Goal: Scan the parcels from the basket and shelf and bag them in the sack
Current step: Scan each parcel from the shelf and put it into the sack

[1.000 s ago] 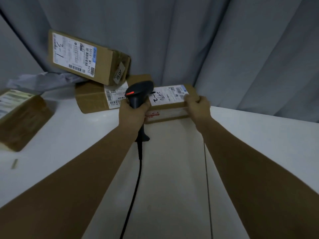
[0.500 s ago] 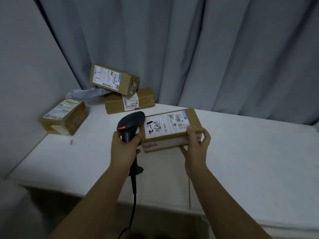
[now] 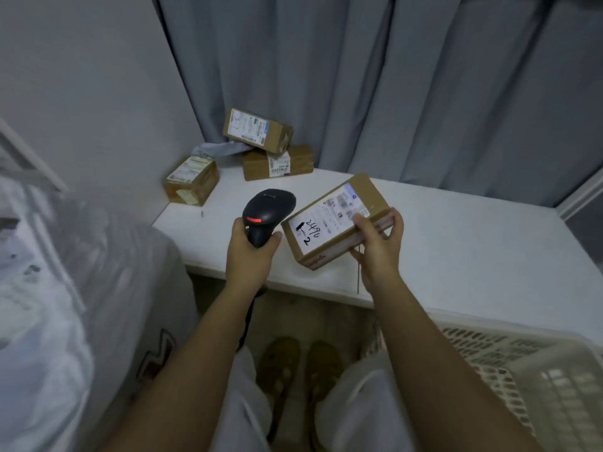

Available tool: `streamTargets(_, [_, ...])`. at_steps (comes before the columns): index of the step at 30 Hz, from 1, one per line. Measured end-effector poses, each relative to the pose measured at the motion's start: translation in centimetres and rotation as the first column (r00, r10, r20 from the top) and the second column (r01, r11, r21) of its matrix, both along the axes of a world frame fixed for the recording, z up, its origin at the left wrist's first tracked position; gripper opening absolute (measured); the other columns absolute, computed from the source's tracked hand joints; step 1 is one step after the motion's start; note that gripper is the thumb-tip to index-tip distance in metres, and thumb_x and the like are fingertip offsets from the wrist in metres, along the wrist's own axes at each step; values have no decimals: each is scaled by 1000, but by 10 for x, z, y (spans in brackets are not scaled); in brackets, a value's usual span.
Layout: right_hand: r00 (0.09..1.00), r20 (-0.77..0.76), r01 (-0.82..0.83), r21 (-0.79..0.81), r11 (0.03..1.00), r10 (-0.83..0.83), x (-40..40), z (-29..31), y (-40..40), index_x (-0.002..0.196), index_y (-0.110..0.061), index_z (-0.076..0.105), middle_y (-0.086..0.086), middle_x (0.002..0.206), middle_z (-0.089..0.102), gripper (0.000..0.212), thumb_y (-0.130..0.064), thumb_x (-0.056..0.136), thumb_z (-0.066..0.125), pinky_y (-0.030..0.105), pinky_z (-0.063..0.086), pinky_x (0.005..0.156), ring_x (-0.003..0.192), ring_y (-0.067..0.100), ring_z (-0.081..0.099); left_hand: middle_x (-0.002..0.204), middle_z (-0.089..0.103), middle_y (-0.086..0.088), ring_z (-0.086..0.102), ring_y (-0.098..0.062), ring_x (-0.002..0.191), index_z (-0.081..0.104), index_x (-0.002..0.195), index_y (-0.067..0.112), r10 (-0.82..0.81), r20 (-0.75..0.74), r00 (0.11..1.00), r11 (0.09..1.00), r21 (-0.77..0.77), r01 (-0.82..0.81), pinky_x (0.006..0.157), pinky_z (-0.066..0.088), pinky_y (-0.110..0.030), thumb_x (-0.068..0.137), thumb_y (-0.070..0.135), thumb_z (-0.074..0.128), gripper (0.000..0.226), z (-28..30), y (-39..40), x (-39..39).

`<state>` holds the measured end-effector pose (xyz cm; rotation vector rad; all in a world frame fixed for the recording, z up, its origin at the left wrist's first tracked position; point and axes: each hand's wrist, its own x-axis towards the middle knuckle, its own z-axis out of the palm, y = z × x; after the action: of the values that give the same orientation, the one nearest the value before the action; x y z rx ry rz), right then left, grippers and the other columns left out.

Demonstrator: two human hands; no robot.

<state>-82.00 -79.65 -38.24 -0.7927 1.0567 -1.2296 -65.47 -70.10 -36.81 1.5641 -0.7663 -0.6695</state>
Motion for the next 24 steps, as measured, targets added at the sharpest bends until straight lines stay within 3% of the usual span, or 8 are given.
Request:
streamTargets(5, [991, -124, -48, 20, 999, 50, -9, -7, -2, 141, -34, 30, 7, 131, 57, 67, -15, 89, 68, 40, 59, 81, 110, 19, 63, 103, 61, 1, 60, -17, 93, 48, 109, 23, -92, 57, 994, 994, 63, 89, 87, 54, -47, 85, 18, 71, 34, -5, 14, 7])
streamTargets(11, [955, -243, -171, 19, 985, 170, -16, -18, -18, 144, -34, 31, 10, 131, 56, 73, -15, 86, 72, 37, 59, 77, 110, 23, 63, 97, 58, 5, 58, -12, 84, 48, 112, 21, -167, 139, 976, 985, 60, 160, 68, 47, -22, 85, 14, 70, 35, -8, 13, 8])
streamTargets(16, [928, -310, -210, 23, 978, 206, -19, -27, -25, 142, -33, 31, 10, 133, 52, 71, -13, 87, 71, 29, 57, 69, 111, 26, 60, 90, 54, 16, 57, -3, 77, 48, 111, 21, -267, 199, 943, 962, 120, 247, 57, 46, -10, 86, 14, 69, 33, -7, 10, 2])
streamTargets(20, [929, -318, -191, 31, 981, 191, -20, -33, -32, 144, -33, 29, 10, 136, 50, 73, -14, 87, 70, 31, 57, 70, 114, 27, 59, 88, 52, 19, 55, 0, 76, 46, 108, 21, -327, 243, 913, 940, 184, 288, 56, 43, -4, 87, 18, 69, 32, -11, 5, 0])
streamTargets(24, [924, -337, -188, 22, 982, 184, -21, -35, -34, 145, -33, 28, 9, 140, 48, 73, -16, 88, 70, 38, 55, 82, 116, 27, 57, 90, 50, 23, 55, -1, 79, 41, 111, 23, -393, 255, 884, 911, 243, 334, 57, 44, -10, 89, 18, 66, 33, -15, 1, 0])
